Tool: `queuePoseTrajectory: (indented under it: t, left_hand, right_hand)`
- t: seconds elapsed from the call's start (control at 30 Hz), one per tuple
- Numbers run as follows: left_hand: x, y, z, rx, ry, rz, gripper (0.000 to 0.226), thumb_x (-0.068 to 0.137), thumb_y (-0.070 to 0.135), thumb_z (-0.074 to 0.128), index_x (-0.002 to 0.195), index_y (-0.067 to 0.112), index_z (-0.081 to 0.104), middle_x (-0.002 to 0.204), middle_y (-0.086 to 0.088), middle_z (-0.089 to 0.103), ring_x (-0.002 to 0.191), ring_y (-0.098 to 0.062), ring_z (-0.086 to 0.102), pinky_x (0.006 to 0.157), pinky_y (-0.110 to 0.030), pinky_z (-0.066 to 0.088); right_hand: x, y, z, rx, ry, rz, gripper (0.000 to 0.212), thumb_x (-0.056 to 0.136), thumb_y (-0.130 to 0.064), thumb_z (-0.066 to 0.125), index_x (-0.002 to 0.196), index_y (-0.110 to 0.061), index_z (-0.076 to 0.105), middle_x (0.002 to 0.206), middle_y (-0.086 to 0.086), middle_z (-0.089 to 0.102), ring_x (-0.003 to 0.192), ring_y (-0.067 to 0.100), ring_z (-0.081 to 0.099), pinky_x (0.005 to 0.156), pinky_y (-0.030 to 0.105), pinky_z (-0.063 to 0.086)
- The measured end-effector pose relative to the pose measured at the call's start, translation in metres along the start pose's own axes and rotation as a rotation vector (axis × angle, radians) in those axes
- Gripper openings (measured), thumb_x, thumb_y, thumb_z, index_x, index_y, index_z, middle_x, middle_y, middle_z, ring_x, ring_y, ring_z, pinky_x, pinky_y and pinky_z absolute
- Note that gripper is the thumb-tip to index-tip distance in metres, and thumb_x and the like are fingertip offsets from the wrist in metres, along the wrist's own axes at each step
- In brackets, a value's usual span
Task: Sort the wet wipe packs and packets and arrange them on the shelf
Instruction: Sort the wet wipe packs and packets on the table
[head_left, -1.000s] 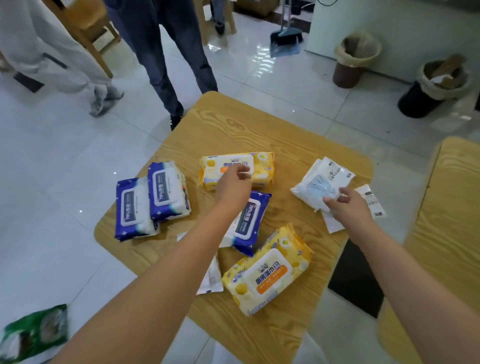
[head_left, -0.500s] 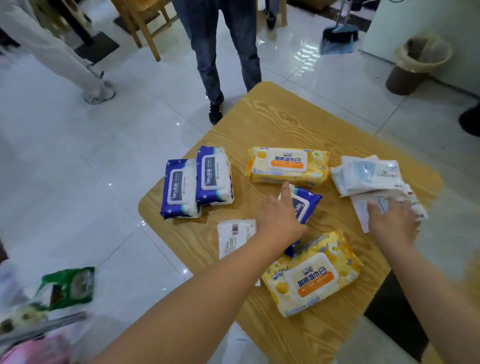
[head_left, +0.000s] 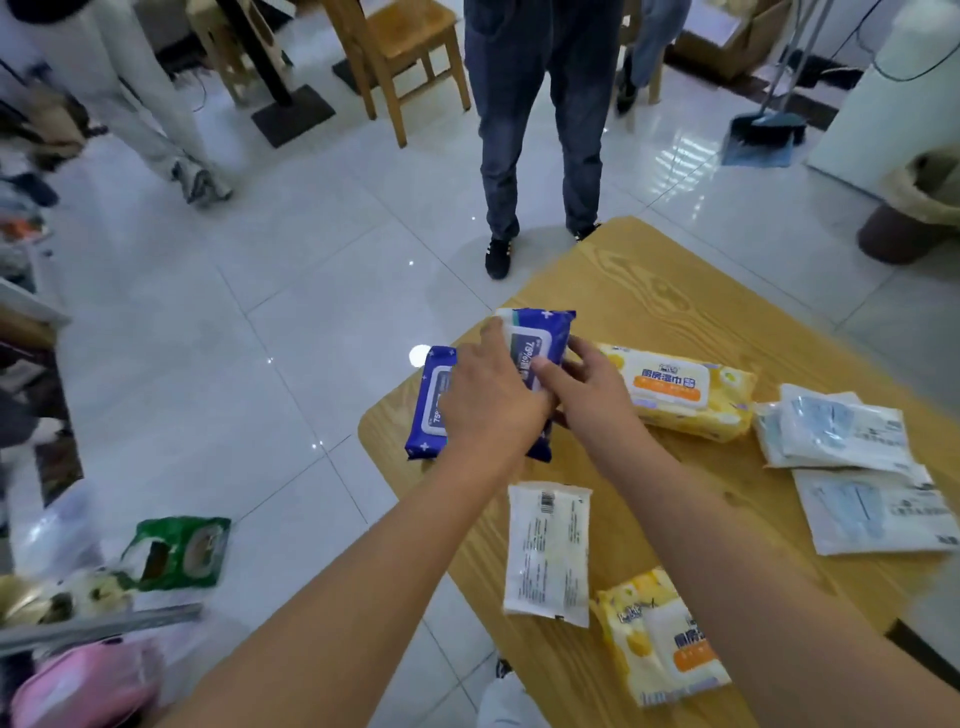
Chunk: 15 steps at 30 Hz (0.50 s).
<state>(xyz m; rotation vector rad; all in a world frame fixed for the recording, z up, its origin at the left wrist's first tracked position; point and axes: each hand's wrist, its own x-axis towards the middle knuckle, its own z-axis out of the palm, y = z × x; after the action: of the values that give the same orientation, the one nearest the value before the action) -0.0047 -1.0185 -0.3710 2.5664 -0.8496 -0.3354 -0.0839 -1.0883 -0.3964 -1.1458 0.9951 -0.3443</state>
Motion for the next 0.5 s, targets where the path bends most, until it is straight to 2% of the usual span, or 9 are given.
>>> queuePoseTrajectory:
  t: [0.1, 0.2, 0.27, 0.3, 0.37, 0.4, 0.43, 0.47, 0.5]
  left_hand:
    - [0.025, -0.034, 0.004, 0.13, -0.08, -0.044, 0.076, 0.085, 0.055, 0.056, 0.147, 0.025, 0.024, 0.132, -0.012, 0.046, 0.119, -0.031, 0.049, 0.08, -0.039, 0.042]
    - [0.037, -0.058, 0.013, 0.231, -0.281, -0.07, 0.088, 0.082, 0.061, 0.061, 0.151, 0.028, 0.017, 0.14, -0.019, 0.039, 0.122, -0.038, 0.048, 0.092, -0.044, 0.045]
    - [0.04, -0.06, 0.009, 0.202, -0.32, -0.06, 0.093, 0.076, 0.066, 0.065, 0.15, 0.029, 0.021, 0.141, -0.016, 0.04, 0.124, -0.036, 0.047, 0.095, -0.044, 0.044]
    - [0.037, -0.058, 0.005, 0.207, -0.281, -0.027, 0.091, 0.074, 0.066, 0.066, 0.147, 0.029, 0.026, 0.141, -0.014, 0.04, 0.126, -0.034, 0.046, 0.097, -0.044, 0.043]
    - [0.019, -0.055, -0.002, 0.188, -0.054, 0.116, 0.07, 0.079, 0.054, 0.067, 0.138, 0.025, 0.042, 0.135, -0.009, 0.045, 0.121, -0.029, 0.047, 0.095, -0.04, 0.043]
    - [0.005, -0.054, -0.002, 0.126, 0.065, 0.204, 0.053, 0.083, 0.045, 0.067, 0.129, 0.023, 0.051, 0.128, -0.005, 0.051, 0.114, -0.025, 0.052, 0.089, -0.037, 0.045]
    - [-0.011, -0.052, 0.001, 0.057, 0.102, 0.263, 0.036, 0.086, 0.039, 0.065, 0.118, 0.023, 0.057, 0.117, -0.001, 0.057, 0.104, -0.02, 0.056, 0.08, -0.032, 0.047]
    - [-0.028, -0.051, 0.005, 0.025, 0.034, 0.266, 0.024, 0.088, 0.037, 0.062, 0.108, 0.024, 0.059, 0.106, 0.004, 0.06, 0.096, -0.015, 0.058, 0.072, -0.029, 0.047]
    - [-0.042, -0.054, 0.013, 0.072, -0.109, 0.213, 0.019, 0.09, 0.039, 0.059, 0.103, 0.025, 0.059, 0.098, 0.007, 0.062, 0.09, -0.014, 0.06, 0.066, -0.029, 0.046]
  right_hand:
    - [0.021, 0.005, 0.027, -0.09, -0.064, 0.062, 0.023, 0.094, -0.026, 0.063, 0.116, -0.028, 0.057, 0.113, 0.003, 0.07, 0.102, 0.021, 0.068, 0.09, 0.04, 0.056]
    - [0.025, 0.022, 0.028, -0.174, -0.131, 0.195, 0.021, 0.097, -0.018, 0.058, 0.117, -0.016, 0.063, 0.113, 0.01, 0.07, 0.105, 0.028, 0.068, 0.094, 0.046, 0.055]
    - [0.017, 0.028, 0.018, -0.098, -0.119, 0.251, 0.026, 0.098, -0.016, 0.057, 0.124, -0.013, 0.059, 0.114, 0.011, 0.069, 0.106, 0.026, 0.067, 0.091, 0.042, 0.057]
    - [0.011, 0.031, 0.011, -0.077, -0.059, 0.261, 0.029, 0.098, -0.016, 0.057, 0.126, -0.013, 0.058, 0.114, 0.01, 0.068, 0.105, 0.023, 0.067, 0.087, 0.039, 0.058]
    - [-0.004, 0.04, -0.003, -0.094, 0.115, 0.282, 0.031, 0.096, -0.016, 0.06, 0.127, -0.012, 0.057, 0.111, 0.008, 0.065, 0.095, 0.019, 0.064, 0.081, 0.038, 0.057]
    - [-0.012, 0.046, -0.008, -0.121, 0.188, 0.302, 0.035, 0.095, -0.017, 0.061, 0.128, -0.011, 0.056, 0.107, 0.007, 0.063, 0.089, 0.017, 0.061, 0.082, 0.04, 0.056]
    - [-0.021, 0.052, -0.013, -0.178, 0.234, 0.33, 0.039, 0.094, -0.017, 0.062, 0.131, -0.01, 0.053, 0.106, 0.007, 0.061, 0.085, 0.017, 0.058, 0.084, 0.042, 0.055]
    - [-0.029, 0.058, -0.016, -0.255, 0.243, 0.369, 0.045, 0.093, -0.018, 0.062, 0.135, -0.009, 0.05, 0.11, 0.008, 0.06, 0.085, 0.019, 0.057, 0.086, 0.042, 0.052]
    - [-0.035, 0.064, -0.016, -0.328, 0.22, 0.423, 0.05, 0.094, -0.018, 0.062, 0.14, -0.007, 0.045, 0.116, 0.012, 0.059, 0.09, 0.023, 0.058, 0.088, 0.043, 0.051]
